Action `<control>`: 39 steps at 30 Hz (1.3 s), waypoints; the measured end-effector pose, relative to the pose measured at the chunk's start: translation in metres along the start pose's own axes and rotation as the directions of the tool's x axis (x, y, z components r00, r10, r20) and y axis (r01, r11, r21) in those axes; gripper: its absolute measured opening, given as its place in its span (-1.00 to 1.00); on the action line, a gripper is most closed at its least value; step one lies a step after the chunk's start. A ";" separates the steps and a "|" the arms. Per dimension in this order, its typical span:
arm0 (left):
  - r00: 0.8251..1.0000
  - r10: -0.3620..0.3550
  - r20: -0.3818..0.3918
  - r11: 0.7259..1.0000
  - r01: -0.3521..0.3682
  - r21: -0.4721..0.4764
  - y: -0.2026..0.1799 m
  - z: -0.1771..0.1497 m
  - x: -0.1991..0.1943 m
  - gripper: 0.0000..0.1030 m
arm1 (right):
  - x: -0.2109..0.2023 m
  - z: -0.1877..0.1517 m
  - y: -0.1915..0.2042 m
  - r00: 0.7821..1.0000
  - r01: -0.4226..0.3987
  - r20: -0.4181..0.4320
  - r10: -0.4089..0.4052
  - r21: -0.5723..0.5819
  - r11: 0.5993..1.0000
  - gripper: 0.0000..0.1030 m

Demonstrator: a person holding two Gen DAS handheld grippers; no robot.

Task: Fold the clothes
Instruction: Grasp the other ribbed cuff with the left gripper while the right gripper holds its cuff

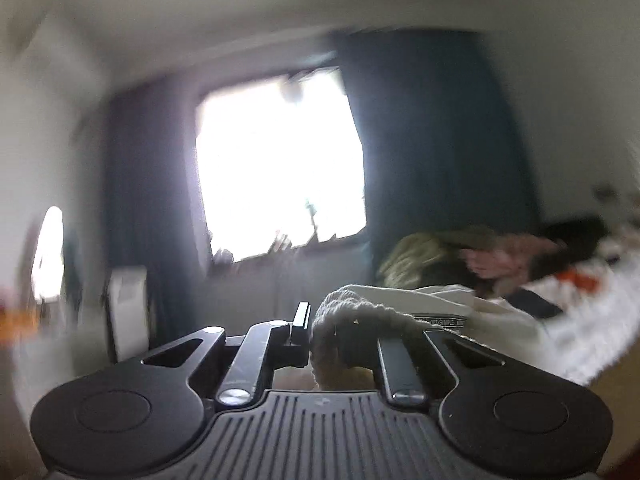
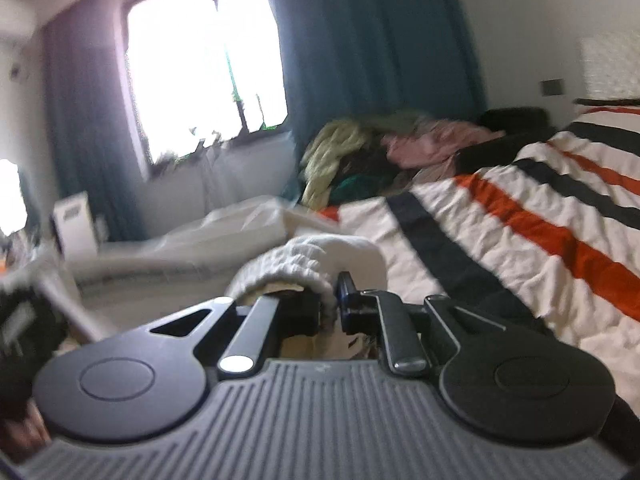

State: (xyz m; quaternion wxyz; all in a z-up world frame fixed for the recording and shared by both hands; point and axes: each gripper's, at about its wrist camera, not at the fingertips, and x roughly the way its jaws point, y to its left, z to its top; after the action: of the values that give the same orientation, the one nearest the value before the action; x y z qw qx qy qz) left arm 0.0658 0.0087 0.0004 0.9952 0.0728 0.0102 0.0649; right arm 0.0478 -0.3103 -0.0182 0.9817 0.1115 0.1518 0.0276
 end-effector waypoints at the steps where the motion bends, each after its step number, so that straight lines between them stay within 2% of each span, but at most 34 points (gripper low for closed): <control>1: 0.999 0.018 -0.050 0.997 -0.022 -0.076 0.017 0.004 0.007 -0.74 | 0.002 -0.003 0.005 1.000 -0.012 -0.027 0.011 -0.025 1.000 -0.72; 3: 0.987 0.033 -0.157 0.977 -0.065 -0.204 0.051 0.006 0.022 -0.74 | 0.004 -0.011 0.015 0.994 -0.063 -0.094 0.055 -0.077 0.995 -0.65; 5: 0.960 0.019 -0.280 0.950 -0.105 -0.295 0.089 -0.003 0.041 -0.76 | 0.009 -0.020 0.029 0.975 -0.149 -0.186 0.123 -0.135 0.980 -0.56; 7: 0.913 0.003 -0.408 0.921 -0.161 -0.354 0.115 -0.019 0.052 -0.76 | 0.014 -0.033 0.046 0.946 -0.222 -0.283 0.161 -0.199 0.955 -0.48; 9: 0.863 -0.011 -0.506 0.924 -0.185 -0.336 0.128 -0.041 0.056 -0.77 | 0.017 -0.047 0.063 0.922 -0.264 -0.353 0.157 -0.277 0.924 -0.42; 12: 0.787 -0.064 -0.613 0.946 -0.147 -0.288 0.140 -0.045 0.061 -0.77 | 0.013 -0.053 0.072 0.910 -0.286 -0.384 0.156 -0.307 0.908 -0.29; 15: 0.765 -0.107 -0.635 0.975 -0.045 -0.218 0.136 -0.037 0.049 -0.60 | 0.000 -0.040 0.055 0.876 -0.340 -0.406 0.262 -0.132 0.931 0.04; 16: 0.758 -0.122 -0.641 0.981 -0.007 -0.195 0.135 -0.033 0.045 -0.49 | -0.006 -0.037 0.047 0.867 -0.358 -0.393 0.307 -0.062 0.932 0.22; 17: 0.748 -0.142 -0.648 0.984 0.033 -0.178 0.134 -0.031 0.044 -0.41 | -0.013 -0.034 0.039 0.865 -0.367 -0.370 0.339 -0.008 0.930 0.34; 18: 0.738 -0.162 -0.655 0.984 0.073 -0.162 0.133 -0.030 0.044 -0.41 | -0.019 -0.031 0.032 0.866 -0.372 -0.347 0.360 0.035 0.928 0.35; 21: 0.714 -0.231 -0.661 0.971 0.132 -0.198 0.133 -0.034 0.037 -0.42 | -0.029 -0.025 0.023 0.891 -0.350 -0.276 0.362 0.092 0.932 0.35; 22: 0.710 -0.250 -0.659 0.965 0.130 -0.226 0.137 -0.031 0.030 -0.39 | -0.029 -0.022 0.021 0.899 -0.339 -0.255 0.357 0.112 0.934 0.35; 24: 0.717 -0.298 -0.630 0.948 0.142 -0.286 0.146 -0.032 0.021 -0.18 | -0.026 -0.018 0.015 0.912 -0.318 -0.218 0.347 0.158 0.935 0.35; 26: 0.727 -0.341 -0.596 0.927 0.153 -0.343 0.153 -0.031 0.017 0.36 | -0.022 -0.016 0.007 0.919 -0.301 -0.195 0.344 0.217 0.929 0.07; 29: 0.742 -0.379 -0.553 0.899 0.155 -0.409 0.155 -0.030 0.024 0.53 | -0.013 -0.019 -0.004 0.922 -0.276 -0.189 0.338 0.293 0.915 -0.24; 32: 0.744 -0.383 -0.548 0.889 0.136 -0.437 0.149 -0.039 0.045 0.70 | 0.004 -0.030 -0.002 0.917 -0.243 -0.234 0.323 0.315 0.917 -0.25; 34: 0.742 -0.370 -0.559 0.893 0.118 -0.435 0.141 -0.044 0.058 0.70 | 0.020 -0.043 0.007 0.901 -0.224 -0.307 0.308 0.281 0.933 -0.26; 35: 0.740 -0.369 -0.563 0.895 0.118 -0.430 0.138 -0.047 0.064 0.70 | 0.029 -0.051 0.012 0.885 -0.211 -0.355 0.300 0.270 0.940 -0.27; 38: 0.726 -0.357 -0.588 0.911 0.131 -0.391 0.126 -0.055 0.075 0.70 | 0.056 -0.077 0.015 0.817 -0.171 -0.476 0.326 0.340 0.925 -0.27; 39: 0.720 -0.351 -0.599 0.918 0.137 -0.373 0.123 -0.058 0.077 0.70 | 0.060 -0.081 0.016 0.803 -0.164 -0.495 0.332 0.351 0.922 -0.27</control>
State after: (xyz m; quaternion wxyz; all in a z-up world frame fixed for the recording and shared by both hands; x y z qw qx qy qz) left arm 0.1246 0.1476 -0.0399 0.9264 -0.1096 0.3574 -0.0461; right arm 0.0801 -0.2727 -0.1073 0.8577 0.2612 0.4110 0.1651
